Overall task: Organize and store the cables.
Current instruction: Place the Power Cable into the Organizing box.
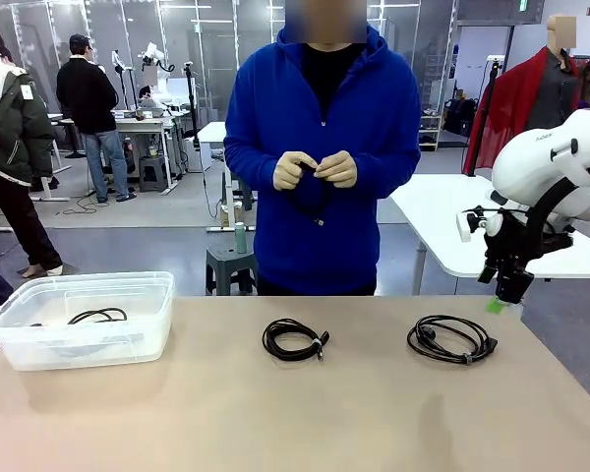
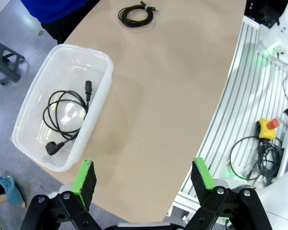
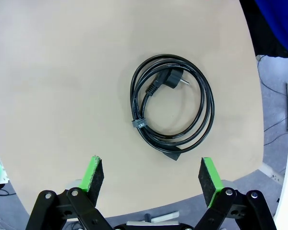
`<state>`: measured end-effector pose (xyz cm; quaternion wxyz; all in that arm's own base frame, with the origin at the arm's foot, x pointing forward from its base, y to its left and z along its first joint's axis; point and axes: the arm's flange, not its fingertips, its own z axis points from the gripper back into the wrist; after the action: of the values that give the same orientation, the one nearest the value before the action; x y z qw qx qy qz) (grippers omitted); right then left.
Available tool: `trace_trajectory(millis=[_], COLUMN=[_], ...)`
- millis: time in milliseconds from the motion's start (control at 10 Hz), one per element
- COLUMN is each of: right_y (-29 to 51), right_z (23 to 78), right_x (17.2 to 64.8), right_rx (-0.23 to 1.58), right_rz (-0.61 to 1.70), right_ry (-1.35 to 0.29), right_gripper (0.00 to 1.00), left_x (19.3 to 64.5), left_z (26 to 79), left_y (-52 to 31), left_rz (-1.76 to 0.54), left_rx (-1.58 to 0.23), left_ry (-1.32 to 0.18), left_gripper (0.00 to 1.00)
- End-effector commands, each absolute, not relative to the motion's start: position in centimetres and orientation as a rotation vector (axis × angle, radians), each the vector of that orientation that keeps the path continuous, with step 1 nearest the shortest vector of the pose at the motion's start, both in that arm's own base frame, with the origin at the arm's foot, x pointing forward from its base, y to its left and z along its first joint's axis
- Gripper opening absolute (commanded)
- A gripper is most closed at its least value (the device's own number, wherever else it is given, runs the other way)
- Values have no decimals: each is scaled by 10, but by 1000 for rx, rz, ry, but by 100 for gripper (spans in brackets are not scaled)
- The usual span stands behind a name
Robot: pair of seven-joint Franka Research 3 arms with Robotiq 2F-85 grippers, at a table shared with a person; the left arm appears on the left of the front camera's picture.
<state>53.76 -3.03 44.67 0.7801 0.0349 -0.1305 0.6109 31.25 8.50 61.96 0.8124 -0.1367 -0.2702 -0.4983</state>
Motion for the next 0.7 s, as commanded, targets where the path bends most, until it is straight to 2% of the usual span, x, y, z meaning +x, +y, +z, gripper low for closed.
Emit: trace_trajectory(millis=[0, 600], right_y=[-29, -28], right_z=[446, 389], right_x=[540, 545], right_rx=[84, 117], right_rz=[1292, 1241], right_ry=[-277, -223], right_gripper=[100, 100], left_x=[313, 313], left_z=[624, 624], left_y=[84, 84], left_rz=[-1053, -1053], left_rx=[-288, -288], left_ry=[-572, -572], left_gripper=[100, 100])
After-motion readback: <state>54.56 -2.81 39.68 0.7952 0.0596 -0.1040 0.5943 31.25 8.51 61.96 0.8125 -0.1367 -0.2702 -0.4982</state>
